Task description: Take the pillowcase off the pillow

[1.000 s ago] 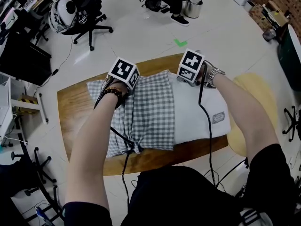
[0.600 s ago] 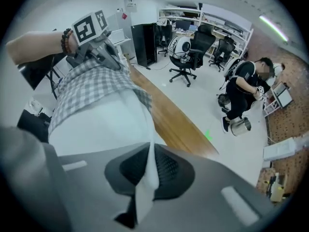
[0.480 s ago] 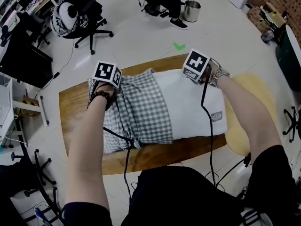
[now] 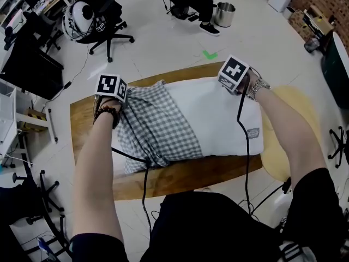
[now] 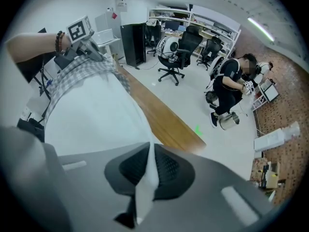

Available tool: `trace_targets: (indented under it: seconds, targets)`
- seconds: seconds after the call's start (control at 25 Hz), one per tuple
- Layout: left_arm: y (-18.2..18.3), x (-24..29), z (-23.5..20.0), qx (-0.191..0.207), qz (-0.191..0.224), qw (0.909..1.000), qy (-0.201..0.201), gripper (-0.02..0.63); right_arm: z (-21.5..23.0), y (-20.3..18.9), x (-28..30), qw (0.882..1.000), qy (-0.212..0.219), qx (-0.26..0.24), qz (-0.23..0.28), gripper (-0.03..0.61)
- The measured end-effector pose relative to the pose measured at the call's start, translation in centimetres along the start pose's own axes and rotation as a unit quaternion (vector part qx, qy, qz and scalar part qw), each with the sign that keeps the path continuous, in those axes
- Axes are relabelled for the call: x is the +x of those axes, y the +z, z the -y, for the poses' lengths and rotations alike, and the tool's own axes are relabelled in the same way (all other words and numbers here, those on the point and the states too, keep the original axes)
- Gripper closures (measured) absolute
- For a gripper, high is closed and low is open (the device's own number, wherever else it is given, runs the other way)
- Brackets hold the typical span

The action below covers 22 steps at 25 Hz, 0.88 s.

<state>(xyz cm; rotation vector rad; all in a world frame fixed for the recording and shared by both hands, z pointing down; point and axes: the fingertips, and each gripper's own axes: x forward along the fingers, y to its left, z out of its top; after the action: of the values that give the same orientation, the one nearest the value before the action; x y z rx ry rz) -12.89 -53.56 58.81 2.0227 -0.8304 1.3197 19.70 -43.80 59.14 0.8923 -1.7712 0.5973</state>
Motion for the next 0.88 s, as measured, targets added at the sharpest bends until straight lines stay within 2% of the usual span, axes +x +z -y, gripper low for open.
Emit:
trace_targets:
  seconds: [0.16, 0.24, 0.36, 0.44, 0.52, 0.64, 0.88]
  targets:
    - [0.1, -0.1, 1.6, 0.046, 0.008, 0.9989, -0.006, 0.594, -0.8, 0.4, 0.2, 1.000, -0.004, -0.013, 0.016, 0.555]
    - [-0.1, -0.2, 2.4, 0.063, 0.011, 0.9979, -0.011, 0.561, -1.0, 0.6, 0.1, 0.999, -0.003, -0.009, 0.041, 0.524]
    - [0.0, -0.7, 3.6, 0.053, 0.032, 0.9976, -0.031, 0.480, -0.9, 1.2, -0.7, 0.996, -0.020, -0.014, 0.087, 0.451]
    - [0.1, -1.0, 4.5, 0.043, 0.050, 0.9969, -0.044, 0.424, -0.5, 1.4, -1.2, 0.992, -0.046, -0.027, 0.110, 0.436]
    - [-0.1, -1.3, 5.3, 0.036, 0.067, 0.9959, -0.050, 0.399, -0.5, 1.2, -1.7, 0.989, -0.068, -0.032, 0.127, 0.434]
    - [-0.6, -2.2, 6.2, 0.035, 0.089, 0.9944, -0.045, 0.394, -1.1, 0.7, -2.8, 0.985, -0.088, -0.033, 0.142, 0.433]
    - [-2.3, -3.7, 7.9, 0.035, 0.117, 0.9922, -0.027, 0.394, -3.2, -1.3, -4.5, 0.983, -0.096, -0.045, 0.153, 0.433]
